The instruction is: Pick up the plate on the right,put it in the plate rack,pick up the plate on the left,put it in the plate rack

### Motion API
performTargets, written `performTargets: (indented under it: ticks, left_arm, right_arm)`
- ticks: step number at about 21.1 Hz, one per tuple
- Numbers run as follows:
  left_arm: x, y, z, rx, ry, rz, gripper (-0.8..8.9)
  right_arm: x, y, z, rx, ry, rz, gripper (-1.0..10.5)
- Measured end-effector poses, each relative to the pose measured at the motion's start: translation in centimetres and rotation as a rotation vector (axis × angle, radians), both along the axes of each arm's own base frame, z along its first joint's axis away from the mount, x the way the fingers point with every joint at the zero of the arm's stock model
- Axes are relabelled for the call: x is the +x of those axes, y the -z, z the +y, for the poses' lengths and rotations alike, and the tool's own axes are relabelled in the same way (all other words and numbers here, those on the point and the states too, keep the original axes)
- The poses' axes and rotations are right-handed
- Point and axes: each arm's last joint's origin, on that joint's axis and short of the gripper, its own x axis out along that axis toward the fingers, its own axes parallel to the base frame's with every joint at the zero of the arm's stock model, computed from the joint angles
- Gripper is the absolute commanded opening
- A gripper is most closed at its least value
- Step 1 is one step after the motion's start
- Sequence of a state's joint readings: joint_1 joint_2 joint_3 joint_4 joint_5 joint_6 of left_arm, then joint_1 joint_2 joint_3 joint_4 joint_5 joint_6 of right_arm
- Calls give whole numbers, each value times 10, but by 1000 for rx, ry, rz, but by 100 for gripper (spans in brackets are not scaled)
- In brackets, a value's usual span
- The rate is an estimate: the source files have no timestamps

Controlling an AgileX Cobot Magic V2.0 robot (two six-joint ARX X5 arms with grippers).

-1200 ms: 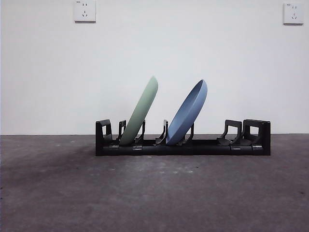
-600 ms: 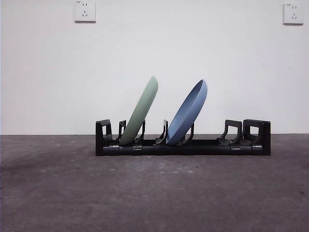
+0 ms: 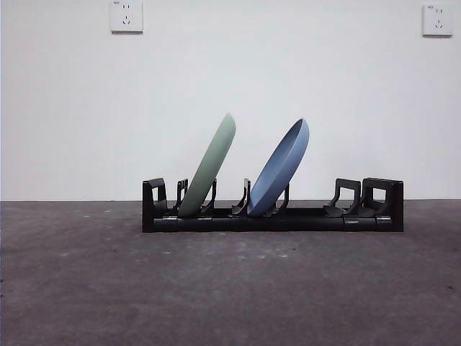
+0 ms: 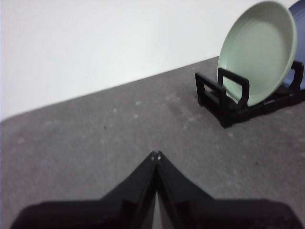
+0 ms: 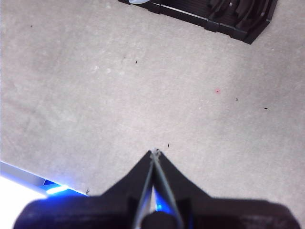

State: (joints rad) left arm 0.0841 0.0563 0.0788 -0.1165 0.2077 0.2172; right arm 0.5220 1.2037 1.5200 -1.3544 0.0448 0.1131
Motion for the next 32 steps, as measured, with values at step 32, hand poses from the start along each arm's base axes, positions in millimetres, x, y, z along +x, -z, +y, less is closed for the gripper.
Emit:
performTargets:
  ticks: [32]
  left_arm:
    - [0,22,1,-128,-34,85,-4]
  right_arm:
    - [-20,-58,-46,271,136,-669,2]
